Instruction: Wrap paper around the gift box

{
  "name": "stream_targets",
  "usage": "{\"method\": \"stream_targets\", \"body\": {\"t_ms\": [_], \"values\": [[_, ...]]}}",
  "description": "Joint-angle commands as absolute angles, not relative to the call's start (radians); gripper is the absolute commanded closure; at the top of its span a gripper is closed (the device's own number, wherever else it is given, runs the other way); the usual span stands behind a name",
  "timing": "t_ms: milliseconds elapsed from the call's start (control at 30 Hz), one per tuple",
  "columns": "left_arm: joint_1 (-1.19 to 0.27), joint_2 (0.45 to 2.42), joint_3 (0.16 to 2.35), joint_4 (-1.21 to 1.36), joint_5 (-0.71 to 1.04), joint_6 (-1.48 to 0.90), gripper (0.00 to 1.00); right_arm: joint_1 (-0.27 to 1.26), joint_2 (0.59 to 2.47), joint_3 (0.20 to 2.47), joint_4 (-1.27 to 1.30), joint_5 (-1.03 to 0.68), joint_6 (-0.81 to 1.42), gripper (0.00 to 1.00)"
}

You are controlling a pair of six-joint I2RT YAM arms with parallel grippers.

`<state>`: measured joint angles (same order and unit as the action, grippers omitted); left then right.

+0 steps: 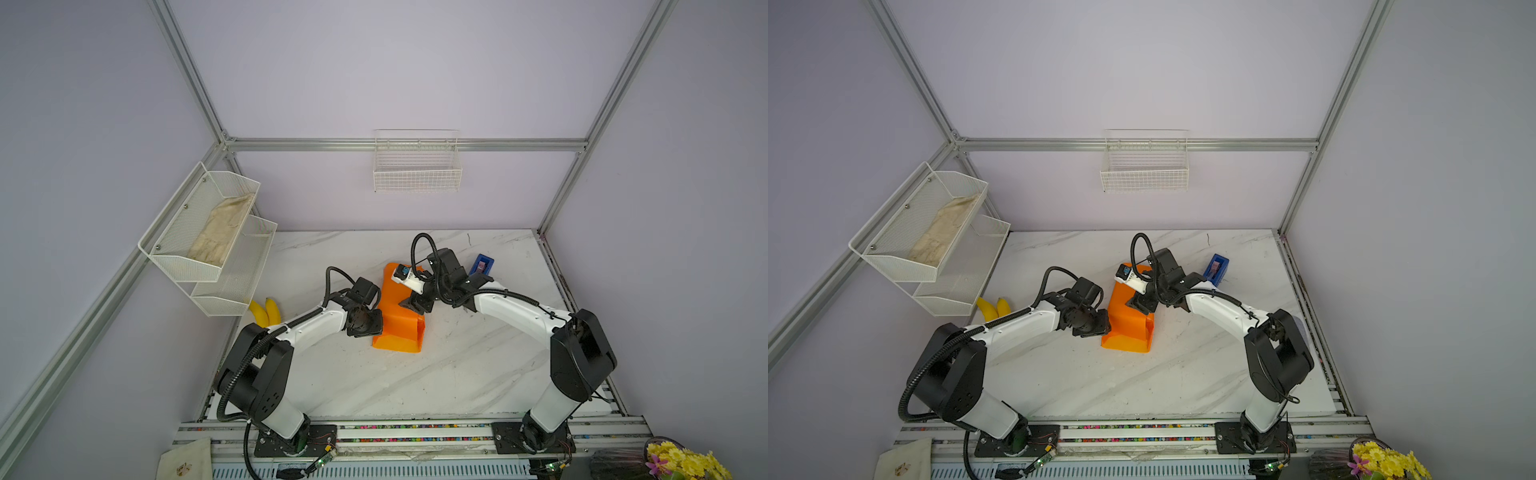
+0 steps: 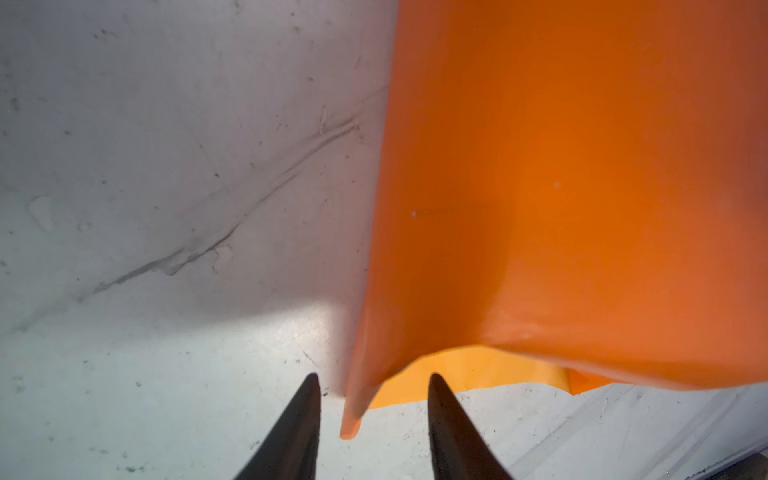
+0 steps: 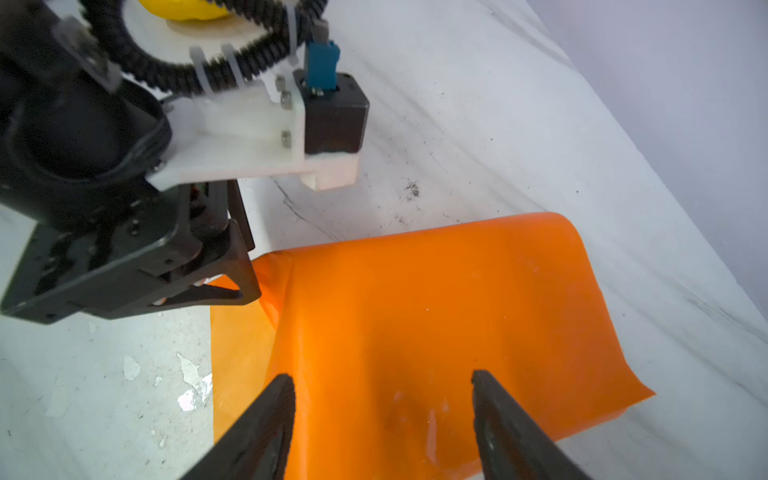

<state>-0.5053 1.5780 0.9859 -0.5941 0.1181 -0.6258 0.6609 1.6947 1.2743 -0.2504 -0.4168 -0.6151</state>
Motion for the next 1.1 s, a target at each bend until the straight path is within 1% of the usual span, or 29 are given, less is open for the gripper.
{"method": "stream_targets", "body": {"t_ms": [0, 67, 133, 267, 400, 567, 700, 867, 1067], "values": [[-0.472, 1.545, 1.003, -0.594, 0.16, -0.616, 0.58, 0.716, 1.694, 1.228, -0.241, -0.384, -0.653, 0.27], [-0.448, 1.527, 0.983, -0.591, 0.181, -0.621, 0.59, 0.742, 1.699, 1.192, -0.202, -0.31, -0.691, 0.25], [-0.429, 1.503, 0.959, -0.586, 0.201, -0.63, 0.6, 0.753, 1.72, 1.19, -0.201, -0.272, -0.724, 0.25], [-0.388, 1.466, 0.921, -0.587, 0.224, -0.635, 0.6, 0.772, 1.761, 1.192, -0.211, -0.251, -0.775, 0.24], [-0.355, 1.471, 0.893, -0.586, 0.235, -0.633, 0.62, 0.777, 1.785, 1.198, -0.231, -0.247, -0.799, 0.25], [-0.347, 1.546, 0.895, -0.556, 0.313, -0.615, 0.72, 0.778, 1.827, 1.2, -0.267, -0.181, -0.817, 0.28], [-0.347, 1.585, 0.899, -0.511, 0.364, -0.62, 0.82, 0.778, 1.832, 1.187, -0.284, -0.178, -0.826, 0.32], [-0.346, 1.629, 0.908, -0.474, 0.424, -0.628, 0.86, 0.778, 1.827, 1.185, -0.284, -0.181, -0.816, 0.33], [-0.348, 1.636, 0.879, -0.4, 0.487, -0.67, 0.89, 0.778, 1.827, 1.176, -0.278, -0.181, -0.814, 0.33]]}}
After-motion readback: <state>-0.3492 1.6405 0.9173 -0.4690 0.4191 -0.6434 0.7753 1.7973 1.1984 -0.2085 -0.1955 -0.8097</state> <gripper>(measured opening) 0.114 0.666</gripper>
